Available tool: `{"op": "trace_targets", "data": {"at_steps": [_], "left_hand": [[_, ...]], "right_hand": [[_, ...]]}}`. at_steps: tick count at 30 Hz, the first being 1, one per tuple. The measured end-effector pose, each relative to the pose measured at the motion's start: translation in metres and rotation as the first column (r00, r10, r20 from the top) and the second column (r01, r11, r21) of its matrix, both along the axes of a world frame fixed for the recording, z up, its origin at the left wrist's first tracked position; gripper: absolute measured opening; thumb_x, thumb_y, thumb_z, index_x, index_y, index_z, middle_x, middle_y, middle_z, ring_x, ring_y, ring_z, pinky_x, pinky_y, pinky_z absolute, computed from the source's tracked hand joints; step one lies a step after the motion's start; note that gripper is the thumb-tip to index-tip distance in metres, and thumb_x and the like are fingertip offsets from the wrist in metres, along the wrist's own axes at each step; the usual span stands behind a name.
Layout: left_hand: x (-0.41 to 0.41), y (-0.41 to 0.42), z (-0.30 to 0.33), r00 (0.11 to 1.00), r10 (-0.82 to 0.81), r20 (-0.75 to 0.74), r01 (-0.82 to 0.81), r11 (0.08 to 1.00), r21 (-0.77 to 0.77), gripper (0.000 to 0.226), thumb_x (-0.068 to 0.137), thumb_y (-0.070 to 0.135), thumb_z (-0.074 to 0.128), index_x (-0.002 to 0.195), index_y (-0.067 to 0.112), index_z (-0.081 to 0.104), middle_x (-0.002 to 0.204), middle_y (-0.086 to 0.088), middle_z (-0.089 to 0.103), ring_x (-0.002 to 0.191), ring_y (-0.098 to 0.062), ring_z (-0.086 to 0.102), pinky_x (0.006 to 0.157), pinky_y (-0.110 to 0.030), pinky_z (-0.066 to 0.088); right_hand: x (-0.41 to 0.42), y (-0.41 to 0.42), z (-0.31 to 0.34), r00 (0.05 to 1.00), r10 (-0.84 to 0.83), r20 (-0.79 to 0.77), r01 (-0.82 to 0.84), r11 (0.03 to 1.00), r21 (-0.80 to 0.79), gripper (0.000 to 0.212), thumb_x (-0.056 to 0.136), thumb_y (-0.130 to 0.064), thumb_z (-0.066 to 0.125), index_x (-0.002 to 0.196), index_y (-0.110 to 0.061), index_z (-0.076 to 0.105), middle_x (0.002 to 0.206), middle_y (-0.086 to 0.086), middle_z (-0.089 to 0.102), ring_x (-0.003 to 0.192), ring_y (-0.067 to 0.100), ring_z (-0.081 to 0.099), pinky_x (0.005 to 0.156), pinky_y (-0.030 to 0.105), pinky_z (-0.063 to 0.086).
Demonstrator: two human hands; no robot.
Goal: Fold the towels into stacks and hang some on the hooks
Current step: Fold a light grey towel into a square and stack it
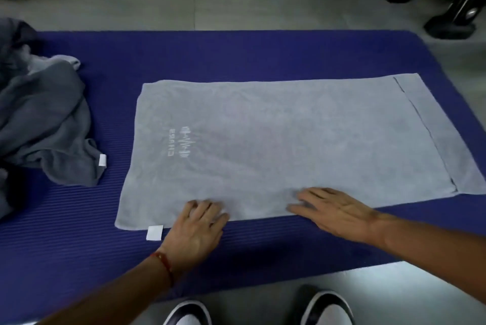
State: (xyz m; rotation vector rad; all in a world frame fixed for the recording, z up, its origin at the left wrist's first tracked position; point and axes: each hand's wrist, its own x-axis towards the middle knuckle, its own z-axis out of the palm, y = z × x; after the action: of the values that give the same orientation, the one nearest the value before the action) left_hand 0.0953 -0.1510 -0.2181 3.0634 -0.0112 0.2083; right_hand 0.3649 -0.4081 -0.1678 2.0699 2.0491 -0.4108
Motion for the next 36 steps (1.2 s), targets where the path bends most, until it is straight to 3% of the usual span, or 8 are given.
{"op": "trace_targets", "data": {"at_steps": [2,5,10,15,23,28,31,36], "left_hand": [[-0.006,0.001,-0.01,0.999,0.005,0.039,-0.004,1.0,-0.017,0.029,0.093,0.029,0.052,0.111,0.017,0.071,0.113,-0.006,0.067,0.102,-0.028,0.065,0.088,-0.04,0.044],[-0.014,0.017,-0.015,0.999,-0.016,0.035,0.018,0.999,-0.039,0.03,0.096,0.022,0.05,0.114,0.01,0.071,0.114,-0.01,0.068,0.103,-0.03,0.065,0.088,-0.041,0.055],[-0.013,0.027,-0.004,0.993,-0.116,0.032,0.113,0.991,0.075,0.027,0.09,0.015,0.049,0.1,0.011,0.074,0.108,-0.011,0.07,0.093,-0.03,0.068,0.08,-0.037,0.058],[-0.003,0.023,0.0,0.994,-0.074,0.075,0.067,0.994,0.083,0.022,0.088,0.016,0.05,0.1,0.012,0.067,0.096,-0.008,0.065,0.084,-0.027,0.062,0.076,-0.038,0.049],[-0.027,0.035,0.001,0.999,0.012,-0.043,-0.01,0.998,0.059,0.035,0.088,0.03,0.051,0.117,0.017,0.065,0.107,-0.005,0.062,0.095,-0.027,0.061,0.085,-0.044,0.052],[-0.052,0.051,0.009,0.93,0.33,-0.164,-0.326,0.944,0.05,0.051,0.084,0.023,0.047,0.134,0.02,0.056,0.125,-0.013,0.056,0.109,-0.035,0.054,0.086,-0.052,0.043],[-0.066,0.07,0.017,0.861,0.469,-0.195,-0.463,0.883,0.079,0.049,0.076,0.015,0.05,0.125,0.02,0.055,0.117,-0.007,0.057,0.101,-0.034,0.056,0.079,-0.048,0.042],[-0.09,0.094,0.029,0.903,0.389,-0.182,-0.359,0.916,0.179,0.031,0.078,0.014,0.047,0.102,0.017,0.067,0.094,-0.004,0.062,0.084,-0.033,0.059,0.072,-0.044,0.04]], "right_hand": [[-0.005,-0.002,-0.001,0.999,0.001,0.049,0.0,1.0,-0.012,0.089,0.065,-0.009,0.086,0.143,-0.03,0.049,0.145,0.004,0.05,0.13,0.023,0.052,0.097,0.035,0.055],[-0.008,0.009,-0.004,0.992,0.057,0.108,-0.063,0.997,0.054,0.062,0.078,-0.011,0.08,0.134,-0.025,0.056,0.152,0.005,0.045,0.139,0.027,0.045,0.11,0.043,0.045],[-0.014,0.05,-0.01,0.979,0.132,0.158,-0.157,0.975,0.159,0.021,0.079,-0.022,0.08,0.097,-0.017,0.069,0.12,0.006,0.059,0.11,0.023,0.052,0.086,0.039,0.051],[-0.02,0.079,-0.017,0.969,0.19,0.16,-0.211,0.969,0.125,0.022,0.067,-0.027,0.083,0.072,-0.012,0.069,0.119,0.01,0.062,0.115,0.028,0.053,0.085,0.043,0.053],[-0.037,0.065,-0.021,0.988,0.135,0.071,-0.141,0.987,0.079,0.031,0.073,-0.035,0.068,0.095,-0.012,0.072,0.122,0.006,0.054,0.114,0.024,0.049,0.089,0.038,0.052],[-0.048,0.061,-0.02,0.997,0.038,0.067,-0.05,0.98,0.192,0.038,0.07,-0.026,0.075,0.103,-0.012,0.06,0.106,0.008,0.054,0.09,0.025,0.054,0.068,0.039,0.051],[-0.057,0.069,-0.025,0.996,0.074,0.056,-0.084,0.976,0.199,0.055,0.063,-0.012,0.079,0.112,-0.013,0.056,0.1,0.007,0.055,0.086,0.026,0.056,0.063,0.039,0.051],[-0.064,0.088,-0.019,0.983,0.18,-0.049,-0.169,0.971,0.168,0.058,0.053,0.003,0.08,0.101,-0.016,0.054,0.093,0.002,0.053,0.077,0.021,0.056,0.05,0.032,0.044]]}}
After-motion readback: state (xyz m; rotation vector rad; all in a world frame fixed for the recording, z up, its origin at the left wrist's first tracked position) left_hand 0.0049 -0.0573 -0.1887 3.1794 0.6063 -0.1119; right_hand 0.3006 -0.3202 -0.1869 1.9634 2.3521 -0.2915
